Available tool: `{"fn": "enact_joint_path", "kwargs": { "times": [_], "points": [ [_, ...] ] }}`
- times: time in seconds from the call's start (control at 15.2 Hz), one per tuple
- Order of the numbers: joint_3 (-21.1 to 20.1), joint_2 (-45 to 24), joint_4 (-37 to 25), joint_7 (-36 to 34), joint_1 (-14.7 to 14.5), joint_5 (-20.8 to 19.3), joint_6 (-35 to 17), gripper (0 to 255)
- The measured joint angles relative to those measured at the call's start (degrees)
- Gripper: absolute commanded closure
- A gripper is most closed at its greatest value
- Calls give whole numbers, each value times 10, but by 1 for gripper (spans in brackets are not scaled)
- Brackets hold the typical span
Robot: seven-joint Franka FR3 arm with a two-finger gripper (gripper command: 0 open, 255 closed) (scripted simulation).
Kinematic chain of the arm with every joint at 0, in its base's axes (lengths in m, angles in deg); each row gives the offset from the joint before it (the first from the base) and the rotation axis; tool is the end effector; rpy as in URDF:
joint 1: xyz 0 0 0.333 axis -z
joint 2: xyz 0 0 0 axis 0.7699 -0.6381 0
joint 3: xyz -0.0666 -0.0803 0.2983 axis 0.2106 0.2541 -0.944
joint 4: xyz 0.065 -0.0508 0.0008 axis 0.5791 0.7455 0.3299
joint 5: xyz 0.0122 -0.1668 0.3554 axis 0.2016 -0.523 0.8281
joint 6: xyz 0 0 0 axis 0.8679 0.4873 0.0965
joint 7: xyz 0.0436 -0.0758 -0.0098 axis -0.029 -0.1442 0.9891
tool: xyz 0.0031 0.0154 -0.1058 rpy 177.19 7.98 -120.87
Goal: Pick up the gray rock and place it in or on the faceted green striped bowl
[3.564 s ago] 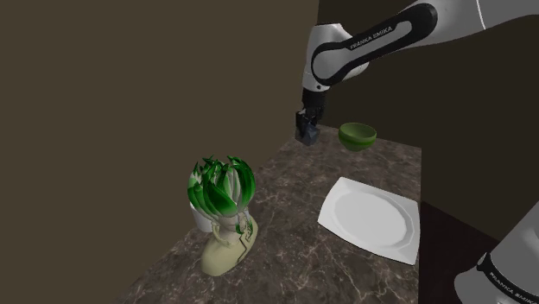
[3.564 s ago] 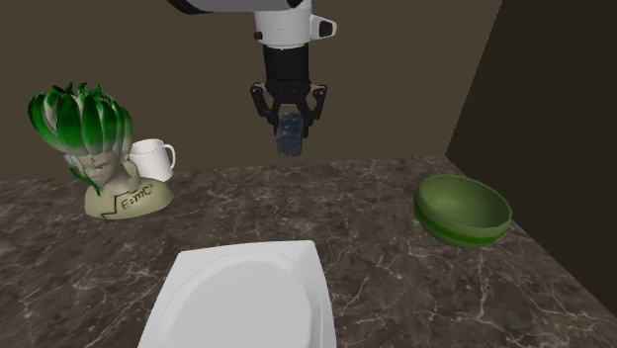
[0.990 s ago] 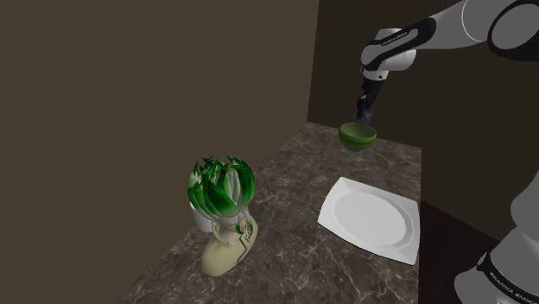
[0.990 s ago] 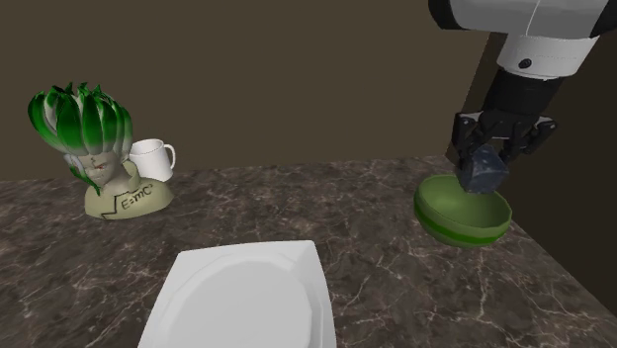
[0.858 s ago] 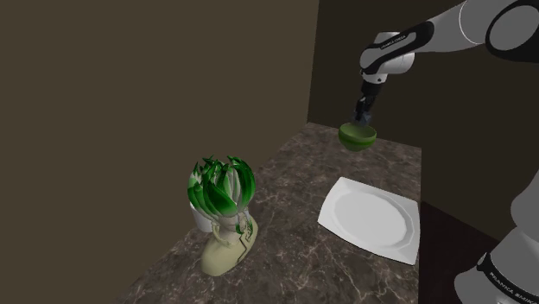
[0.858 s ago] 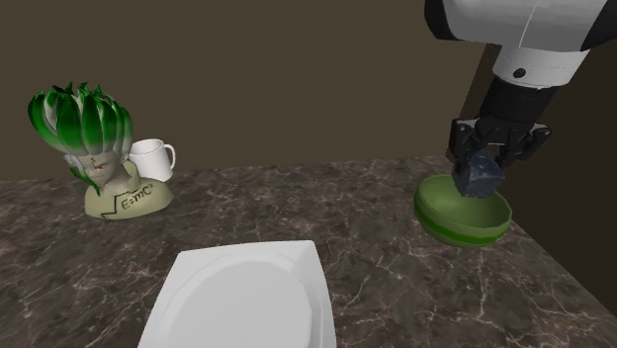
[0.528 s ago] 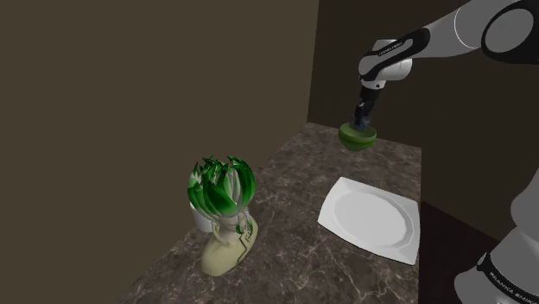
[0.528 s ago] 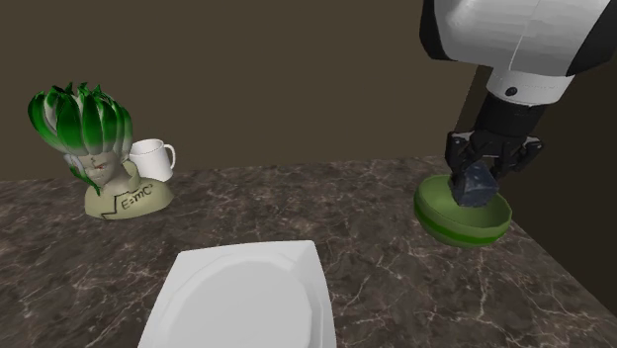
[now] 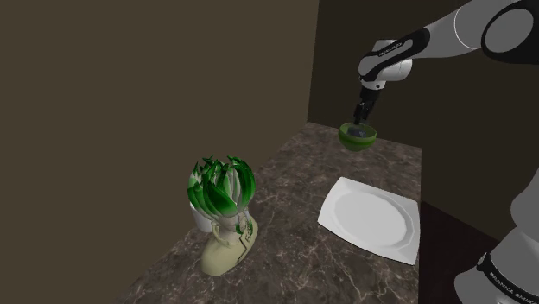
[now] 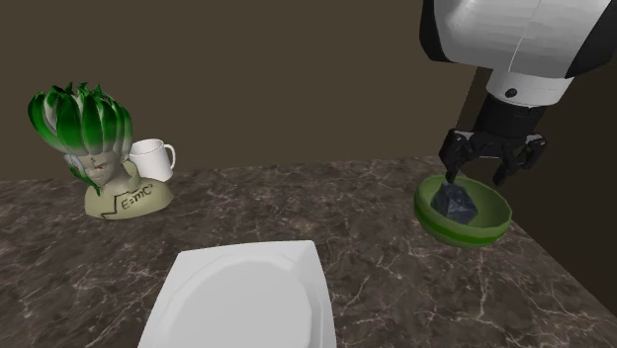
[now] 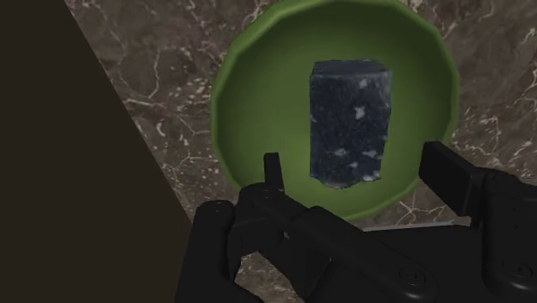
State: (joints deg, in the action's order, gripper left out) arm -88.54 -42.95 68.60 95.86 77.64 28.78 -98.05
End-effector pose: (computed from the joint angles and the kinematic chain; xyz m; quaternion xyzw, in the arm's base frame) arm 0.5953 -0.3023 0.3576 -0.9974 -0.0614 -0.0386 0.0001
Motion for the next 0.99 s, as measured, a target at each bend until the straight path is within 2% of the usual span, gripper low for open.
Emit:
{"fn": "enact_joint_path", "kwargs": {
  "times": [0.26, 0.59, 0.99],
  "points": [
    [0, 0, 0, 0, 0, 0, 0, 0],
    [1, 30, -24, -1, 1, -1, 53, 0],
    [1, 32, -27, -1, 1, -1, 59, 0]
  ]
}}
